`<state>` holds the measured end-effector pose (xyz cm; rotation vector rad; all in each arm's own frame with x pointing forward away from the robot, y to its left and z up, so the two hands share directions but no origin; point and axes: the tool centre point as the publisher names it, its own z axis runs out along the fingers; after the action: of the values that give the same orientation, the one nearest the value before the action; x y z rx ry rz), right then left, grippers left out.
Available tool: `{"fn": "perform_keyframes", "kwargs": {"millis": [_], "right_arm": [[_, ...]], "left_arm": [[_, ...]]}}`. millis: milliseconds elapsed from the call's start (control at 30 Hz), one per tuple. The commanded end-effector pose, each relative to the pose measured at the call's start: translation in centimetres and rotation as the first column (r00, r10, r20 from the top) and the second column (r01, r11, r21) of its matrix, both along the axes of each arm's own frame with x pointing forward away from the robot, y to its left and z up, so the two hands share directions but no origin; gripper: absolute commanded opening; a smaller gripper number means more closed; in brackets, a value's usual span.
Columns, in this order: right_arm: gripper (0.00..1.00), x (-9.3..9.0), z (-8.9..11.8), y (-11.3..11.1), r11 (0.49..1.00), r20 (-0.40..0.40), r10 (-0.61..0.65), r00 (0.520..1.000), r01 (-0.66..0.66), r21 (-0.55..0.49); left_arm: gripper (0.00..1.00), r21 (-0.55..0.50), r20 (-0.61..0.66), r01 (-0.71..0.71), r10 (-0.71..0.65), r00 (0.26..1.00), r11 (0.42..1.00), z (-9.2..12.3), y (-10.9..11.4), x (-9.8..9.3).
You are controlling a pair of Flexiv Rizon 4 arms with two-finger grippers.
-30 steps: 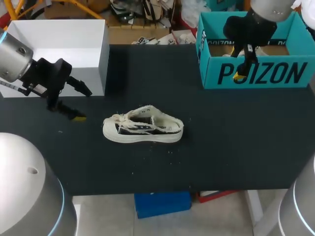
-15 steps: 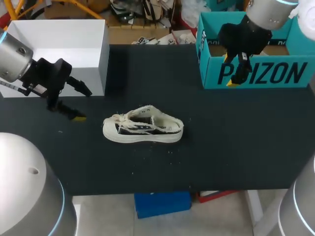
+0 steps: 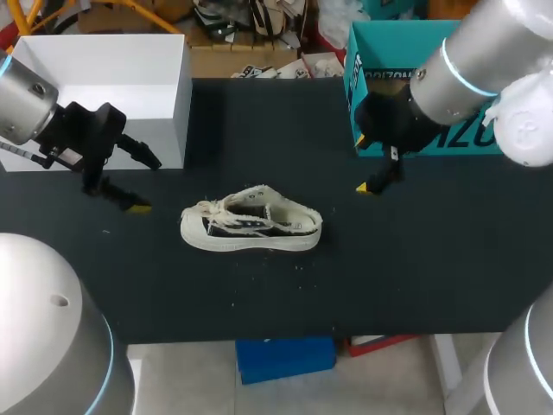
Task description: Take the shoe out of the shoebox, open the shoe tongue, remove and reinsert the insole, then place the shoe into the shoebox
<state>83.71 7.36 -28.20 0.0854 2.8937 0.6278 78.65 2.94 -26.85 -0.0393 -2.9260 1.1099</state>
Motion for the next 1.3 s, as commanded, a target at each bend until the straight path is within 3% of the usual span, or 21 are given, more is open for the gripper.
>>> {"fn": "perform_keyframes", "kwargs": {"millis": [33, 300, 1000, 1300], "right_arm": [[1.00, -0.2, -2.2, 0.8, 0.998, 0.065, -0.028, 0.997, 0.024, 0.066], [1.00, -0.6, -4.0, 2.8, 0.991, 0.078, -0.042, 0.996, 0.032, 0.132], [1.00, -0.9, -9.5, 7.1, 0.965, 0.022, 0.021, 1.000, -0.026, 0.262], [1.00, -1.1, -10.9, 8.9, 0.954, 0.006, 0.029, 1.000, -0.029, 0.300]], "left_arm": [[1.00, -0.001, 0.003, 0.000, 0.000, 1.000, 1.000, -0.2, 0.0, 0.0], [1.00, -0.001, 0.003, 0.000, 0.000, 1.000, 1.000, -0.2, 0.0, 0.0], [1.00, -0.001, 0.003, 0.000, 0.000, 1.000, 1.000, -0.2, 0.0, 0.0], [1.00, -0.001, 0.003, 0.000, 0.000, 1.000, 1.000, -0.2, 0.0, 0.0]]}}
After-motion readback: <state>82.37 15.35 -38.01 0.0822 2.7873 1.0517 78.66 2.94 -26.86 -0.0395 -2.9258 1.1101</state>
